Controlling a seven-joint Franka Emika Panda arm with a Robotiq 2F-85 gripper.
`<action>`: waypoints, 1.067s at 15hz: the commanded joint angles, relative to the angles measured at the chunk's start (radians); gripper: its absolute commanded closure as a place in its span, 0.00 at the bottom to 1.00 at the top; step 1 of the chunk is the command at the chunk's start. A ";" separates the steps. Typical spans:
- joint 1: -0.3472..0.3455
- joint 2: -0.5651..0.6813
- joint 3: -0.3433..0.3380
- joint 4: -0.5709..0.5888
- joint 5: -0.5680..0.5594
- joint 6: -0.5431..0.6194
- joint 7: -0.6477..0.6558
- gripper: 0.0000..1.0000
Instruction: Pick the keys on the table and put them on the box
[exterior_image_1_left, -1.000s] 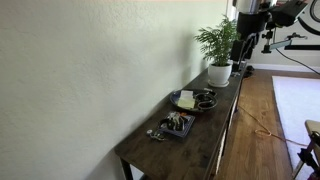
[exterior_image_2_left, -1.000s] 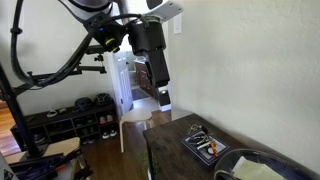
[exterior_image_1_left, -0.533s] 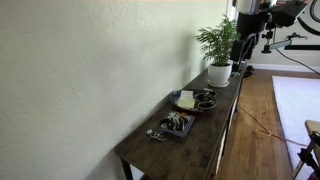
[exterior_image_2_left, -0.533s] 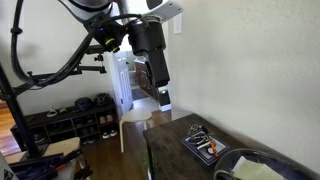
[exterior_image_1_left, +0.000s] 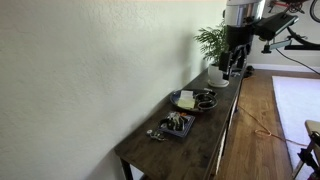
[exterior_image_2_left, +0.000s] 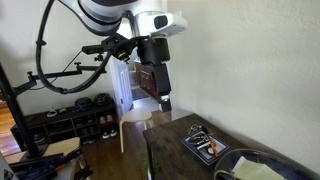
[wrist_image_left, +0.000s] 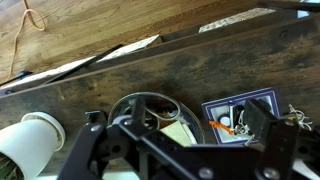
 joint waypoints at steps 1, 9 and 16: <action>0.028 0.112 0.010 0.064 0.018 0.048 0.109 0.00; 0.079 0.308 -0.013 0.211 0.036 0.111 0.345 0.00; 0.124 0.365 -0.036 0.257 0.058 0.099 0.331 0.00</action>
